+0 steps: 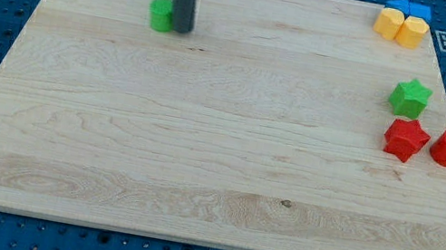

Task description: Slide green circle towards the top left

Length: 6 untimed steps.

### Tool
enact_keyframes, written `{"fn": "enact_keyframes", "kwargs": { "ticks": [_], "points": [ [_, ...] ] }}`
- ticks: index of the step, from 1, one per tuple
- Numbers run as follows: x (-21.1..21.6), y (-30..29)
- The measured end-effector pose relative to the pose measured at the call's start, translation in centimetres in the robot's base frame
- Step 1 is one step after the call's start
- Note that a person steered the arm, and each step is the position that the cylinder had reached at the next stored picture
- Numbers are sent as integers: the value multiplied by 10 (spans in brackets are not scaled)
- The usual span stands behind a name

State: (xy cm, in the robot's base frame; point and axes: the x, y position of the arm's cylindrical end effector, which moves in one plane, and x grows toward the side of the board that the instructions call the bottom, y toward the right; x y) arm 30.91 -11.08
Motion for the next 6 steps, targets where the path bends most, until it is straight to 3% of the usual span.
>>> {"fn": "enact_keyframes", "kwargs": {
  "ticks": [1, 3, 6],
  "points": [
    [-11, -26],
    [10, -1],
    [-15, -78]
  ]
}}
